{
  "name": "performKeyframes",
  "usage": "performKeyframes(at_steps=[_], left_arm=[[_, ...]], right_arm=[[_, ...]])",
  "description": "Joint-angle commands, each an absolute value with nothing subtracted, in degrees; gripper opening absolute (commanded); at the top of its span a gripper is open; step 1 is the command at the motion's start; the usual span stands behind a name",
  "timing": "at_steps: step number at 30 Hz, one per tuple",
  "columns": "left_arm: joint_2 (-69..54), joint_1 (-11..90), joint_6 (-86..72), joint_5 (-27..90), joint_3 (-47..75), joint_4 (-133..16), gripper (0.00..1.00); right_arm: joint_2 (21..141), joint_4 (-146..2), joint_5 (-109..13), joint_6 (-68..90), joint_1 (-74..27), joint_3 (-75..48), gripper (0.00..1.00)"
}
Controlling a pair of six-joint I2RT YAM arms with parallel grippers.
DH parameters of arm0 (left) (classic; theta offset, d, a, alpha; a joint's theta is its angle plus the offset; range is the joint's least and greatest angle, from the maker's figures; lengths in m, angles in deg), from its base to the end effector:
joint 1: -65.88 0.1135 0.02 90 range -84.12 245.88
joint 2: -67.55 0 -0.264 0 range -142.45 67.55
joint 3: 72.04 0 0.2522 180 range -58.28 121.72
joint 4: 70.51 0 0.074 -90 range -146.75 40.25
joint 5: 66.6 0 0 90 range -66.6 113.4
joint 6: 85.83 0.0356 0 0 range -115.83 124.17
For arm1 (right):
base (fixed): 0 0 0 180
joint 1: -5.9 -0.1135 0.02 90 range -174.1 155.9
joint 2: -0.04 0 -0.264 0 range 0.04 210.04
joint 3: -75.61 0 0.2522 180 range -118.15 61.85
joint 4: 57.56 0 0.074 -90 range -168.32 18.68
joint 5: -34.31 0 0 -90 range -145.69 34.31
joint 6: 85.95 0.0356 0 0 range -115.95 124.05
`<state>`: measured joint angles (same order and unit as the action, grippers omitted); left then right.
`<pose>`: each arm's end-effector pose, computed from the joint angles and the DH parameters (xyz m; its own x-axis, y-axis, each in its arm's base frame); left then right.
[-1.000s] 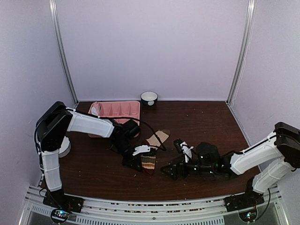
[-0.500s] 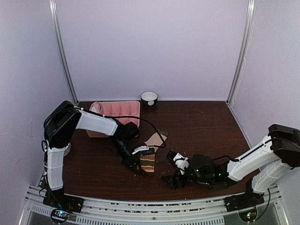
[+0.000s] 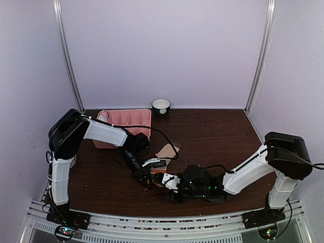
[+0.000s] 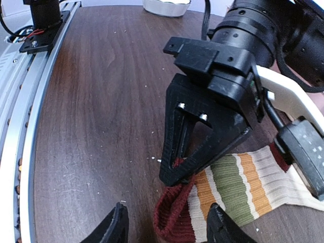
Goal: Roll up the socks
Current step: Roll the sock at the center of the board.
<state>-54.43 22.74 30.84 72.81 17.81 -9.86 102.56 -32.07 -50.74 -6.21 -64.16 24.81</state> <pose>0.2505 -0.2718 0.1063 -0.4637 0.8347 -0.2971 0.7007 0.1402 -0.6996 0.1102 0.3128 0.1249 0.0232 -0.4564 -0.8895 -0.9744 0.1887 -0.1222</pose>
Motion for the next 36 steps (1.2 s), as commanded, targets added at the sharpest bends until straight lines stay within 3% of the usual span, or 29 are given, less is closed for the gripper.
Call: performKeyframes(at_steps=[1,14,21,25,27,29,32,36], left_arm=[[-55.63,23.65,32.34,73.41,18.82,-8.27,0.03],[-55.64,23.87,33.87,73.67,19.04,-6.7,0.04],[-55.65,23.87,34.26,73.35,19.04,-6.65,0.05],[-55.62,23.87,34.07,72.9,19.52,-6.66,0.06],[-55.59,23.86,34.01,72.64,19.72,-6.62,0.07],[-55.38,23.86,34.19,72.31,19.72,-6.65,0.11],[-54.33,23.87,34.21,70.32,18.77,-7.66,0.28],[-48.13,23.86,32.29,64.62,13.75,-14.0,0.43]], right_arm=[[104.77,-35.4,-49.09,-11.02,-64.37,21.69,0.52],[109.08,-37.13,-55.88,-12.37,-64.31,19.38,0.45],[109.51,-35.64,-56.74,-10.37,-64.32,18.35,0.26],[109.33,-34.92,-56.41,-8.25,-64.25,18.7,0.25],[109.46,-34.8,-56.03,-7.29,-64.27,18.82,0.19],[109.55,-34.84,-55.75,-5.91,-64.26,19.0,0.09],[109.32,-34.93,-54.32,-3.1,-64.03,19.19,0.0],[109.1,-35.37,-49.06,3.3,-62.73,19.71,0.0]])
